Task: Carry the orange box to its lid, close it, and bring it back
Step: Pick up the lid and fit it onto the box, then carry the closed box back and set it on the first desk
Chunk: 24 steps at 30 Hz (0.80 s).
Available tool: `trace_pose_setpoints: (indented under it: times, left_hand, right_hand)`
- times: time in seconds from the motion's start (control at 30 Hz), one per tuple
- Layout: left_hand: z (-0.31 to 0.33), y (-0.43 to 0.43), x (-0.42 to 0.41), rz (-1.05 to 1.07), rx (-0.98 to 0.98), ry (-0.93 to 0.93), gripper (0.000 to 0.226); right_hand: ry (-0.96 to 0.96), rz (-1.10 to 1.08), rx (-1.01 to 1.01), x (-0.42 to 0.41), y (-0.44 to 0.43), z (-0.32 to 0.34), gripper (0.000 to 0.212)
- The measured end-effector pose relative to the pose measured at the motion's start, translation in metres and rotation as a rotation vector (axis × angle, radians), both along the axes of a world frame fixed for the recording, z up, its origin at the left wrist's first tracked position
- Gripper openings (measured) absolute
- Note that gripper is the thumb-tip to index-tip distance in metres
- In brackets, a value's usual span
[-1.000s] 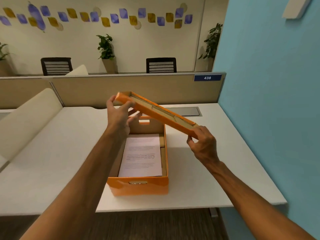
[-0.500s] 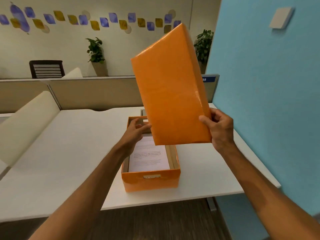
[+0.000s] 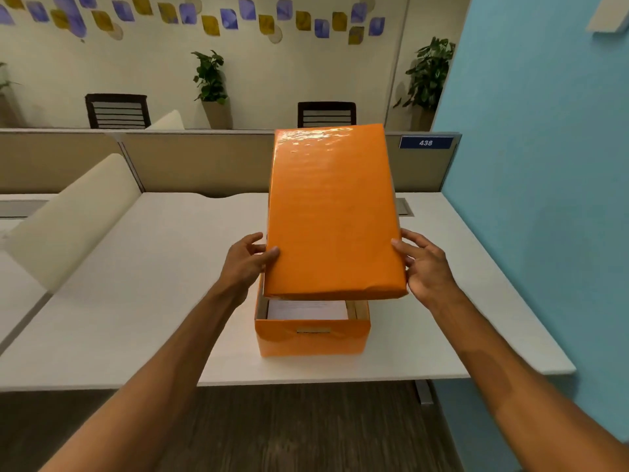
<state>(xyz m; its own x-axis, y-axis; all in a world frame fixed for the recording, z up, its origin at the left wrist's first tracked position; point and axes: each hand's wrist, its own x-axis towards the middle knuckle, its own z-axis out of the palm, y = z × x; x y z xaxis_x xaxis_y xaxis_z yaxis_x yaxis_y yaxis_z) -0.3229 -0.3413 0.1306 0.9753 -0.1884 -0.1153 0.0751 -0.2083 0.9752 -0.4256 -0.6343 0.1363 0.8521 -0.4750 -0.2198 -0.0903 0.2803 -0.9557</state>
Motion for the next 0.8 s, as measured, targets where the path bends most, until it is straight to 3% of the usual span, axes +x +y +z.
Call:
trace_pose_setpoints:
  times: [0.27,0.53,0.8]
  left_hand:
    - [-0.029,0.015,0.010,0.061,0.049,0.056,0.051]
    - [-0.065,0.026,0.021,0.077,0.036,0.219,0.056]
    - [-0.086,0.026,0.022,0.062,0.065,0.239,0.050]
  right_hand:
    - [0.195,0.040,-0.190,0.026,0.013,-0.040,0.039]
    - [0.346,0.131,-0.173,0.040,0.020,-0.072,0.032]
    - [0.383,0.125,-0.220,0.048,0.021,-0.084,0.033]
